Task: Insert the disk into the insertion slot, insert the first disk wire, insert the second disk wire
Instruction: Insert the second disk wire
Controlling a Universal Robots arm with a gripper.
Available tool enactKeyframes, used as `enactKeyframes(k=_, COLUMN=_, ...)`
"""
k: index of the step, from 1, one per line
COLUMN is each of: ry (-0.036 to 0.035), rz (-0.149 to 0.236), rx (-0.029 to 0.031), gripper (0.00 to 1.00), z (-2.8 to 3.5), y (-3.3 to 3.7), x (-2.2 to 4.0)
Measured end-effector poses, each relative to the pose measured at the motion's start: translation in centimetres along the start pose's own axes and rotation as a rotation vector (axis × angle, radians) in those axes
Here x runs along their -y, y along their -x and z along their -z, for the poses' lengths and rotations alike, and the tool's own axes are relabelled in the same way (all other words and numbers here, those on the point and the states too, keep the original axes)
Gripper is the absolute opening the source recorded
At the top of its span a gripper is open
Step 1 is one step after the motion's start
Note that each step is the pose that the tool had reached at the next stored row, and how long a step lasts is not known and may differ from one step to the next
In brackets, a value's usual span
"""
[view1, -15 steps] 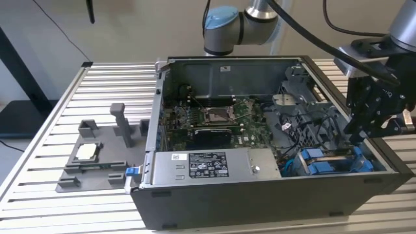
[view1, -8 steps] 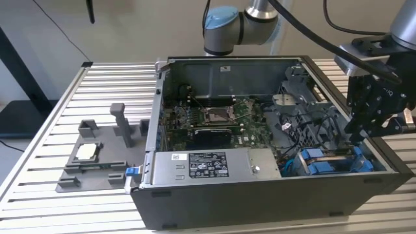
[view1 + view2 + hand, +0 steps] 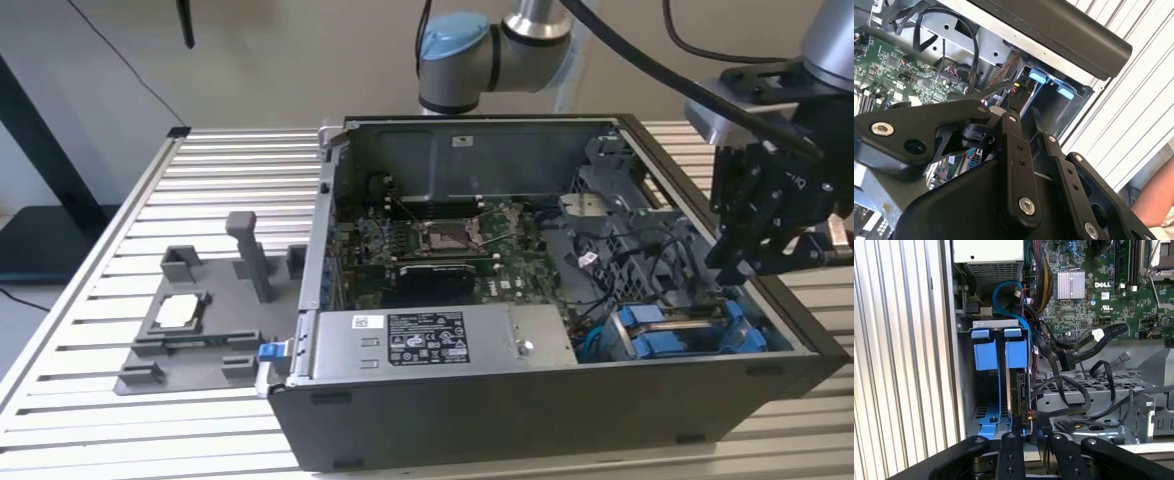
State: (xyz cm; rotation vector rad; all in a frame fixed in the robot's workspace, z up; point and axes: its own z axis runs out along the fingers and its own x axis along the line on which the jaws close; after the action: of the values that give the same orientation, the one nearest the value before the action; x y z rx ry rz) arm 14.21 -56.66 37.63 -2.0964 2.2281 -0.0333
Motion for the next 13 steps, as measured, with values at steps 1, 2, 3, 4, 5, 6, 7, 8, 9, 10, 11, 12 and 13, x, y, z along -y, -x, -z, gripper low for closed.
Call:
enactKeyframes(k=1, ry=0.0, rz=0.0, rx=-0.0001, gripper=0.27, z=0.09, y=0.08, x=-0.12)
enactKeyframes(k=2, ry=0.0, rz=0.0, rx=-0.0001, gripper=0.27, z=0.18, y=0.15, x=-0.26)
enactKeyframes(k=3, ry=0.0, rz=-0.001, rx=0.0, gripper=0.27, z=0.24, y=0.22, x=-0.41)
enactKeyframes(k=4, ry=0.0, rz=-0.001, rx=-0.0002, gripper=0.27, z=0.34, y=0.29, x=-0.58)
enactKeyframes(k=5, ry=0.0, rz=-0.001, rx=-0.0001, gripper=0.27, z=0.43, y=0.35, x=-0.73)
enactKeyframes(k=6, ry=0.0, rz=-0.001, rx=-0.0001, gripper=0.27, z=0.54, y=0.42, x=-0.87)
enactKeyframes(k=7, ry=0.0, rz=-0.002, rx=-0.0002, gripper=0.27, z=0.65, y=0.49, x=-1.01)
enactKeyframes(k=8, ry=0.0, rz=-0.002, rx=-0.0003, gripper=0.27, z=0.76, y=0.57, x=-1.15)
enactKeyframes(k=9, ry=0.0, rz=-0.002, rx=-0.0002, gripper=0.27, z=0.85, y=0.64, x=-1.29)
enactKeyframes(k=10, ry=0.0, rz=-0.003, rx=-0.0003, gripper=0.27, z=0.93, y=0.73, x=-1.42)
enactKeyframes(k=11, ry=-0.0001, rz=-0.003, rx=-0.0003, gripper=0.27, z=1.0, y=0.8, x=-1.57)
enactKeyframes(k=12, ry=-0.0001, rz=-0.003, rx=-0.0002, gripper=0.27, z=1.05, y=0.89, x=-1.74)
enactKeyframes(k=13, ry=-0.0001, rz=-0.003, rx=-0.0003, gripper=0.27, z=1.12, y=0.98, x=-1.93)
